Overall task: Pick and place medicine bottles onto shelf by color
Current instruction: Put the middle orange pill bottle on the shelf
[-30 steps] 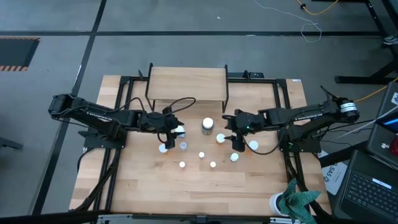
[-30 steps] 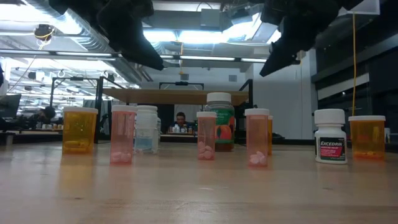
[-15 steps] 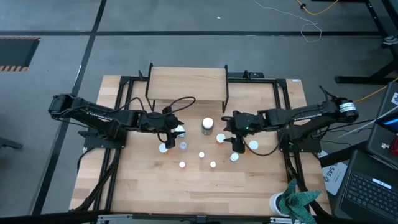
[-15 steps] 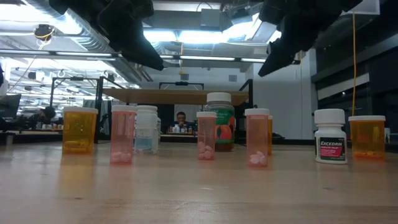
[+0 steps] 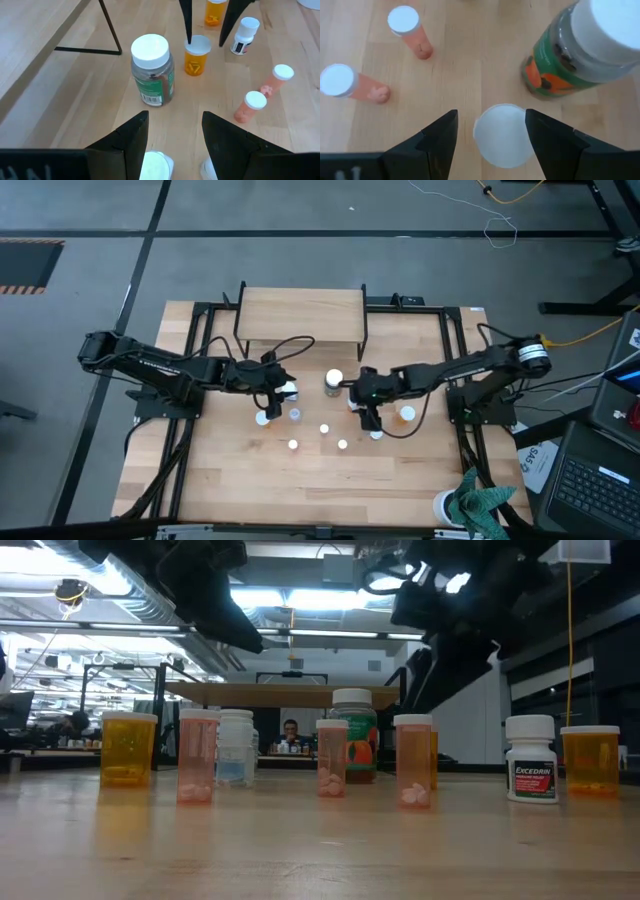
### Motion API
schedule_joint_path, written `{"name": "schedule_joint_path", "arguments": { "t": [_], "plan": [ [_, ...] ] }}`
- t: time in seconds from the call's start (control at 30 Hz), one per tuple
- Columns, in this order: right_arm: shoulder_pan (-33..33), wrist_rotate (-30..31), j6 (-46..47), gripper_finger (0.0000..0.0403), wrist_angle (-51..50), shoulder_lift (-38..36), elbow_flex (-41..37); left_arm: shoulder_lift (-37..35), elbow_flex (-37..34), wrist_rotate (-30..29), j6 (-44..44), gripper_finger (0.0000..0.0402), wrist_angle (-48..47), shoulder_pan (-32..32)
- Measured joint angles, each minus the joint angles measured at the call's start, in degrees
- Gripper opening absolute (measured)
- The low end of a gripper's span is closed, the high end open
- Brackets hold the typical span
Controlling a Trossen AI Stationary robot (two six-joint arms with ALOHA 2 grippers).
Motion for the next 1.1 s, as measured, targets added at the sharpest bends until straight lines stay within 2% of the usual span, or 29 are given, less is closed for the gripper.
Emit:
{"name": "schedule_joint_path", "arguments": {
  "t": [0.13, 0.3, 0.57, 1.1],
  "plan": [
    [0.0, 0.74, -0.33, 0.0236, 0.23, 1.44, 0.01, 0.0, 0.0, 0.0, 0.0, 0.0181, -0.02, 0.0],
    [-0.01, 5.47, -0.46, 0.0236, -0.18, 1.77, 0.04, 0.0, 0.0, 0.0, 0.03, 0.0181, -0.04, 0.0],
    [0.03, 4.09, 1.05, 0.0236, -0.37, 1.15, 0.04, 0.0, 0.0, 0.0, 0.04, 0.0181, -0.08, 0.0],
    [0.07, 5.08, -0.62, 0.0236, -2.21, 1.08, 0.02, 0.0, 0.0, 0.01, 0.04, 0.0181, -0.09, 0.0]
  ]
}}
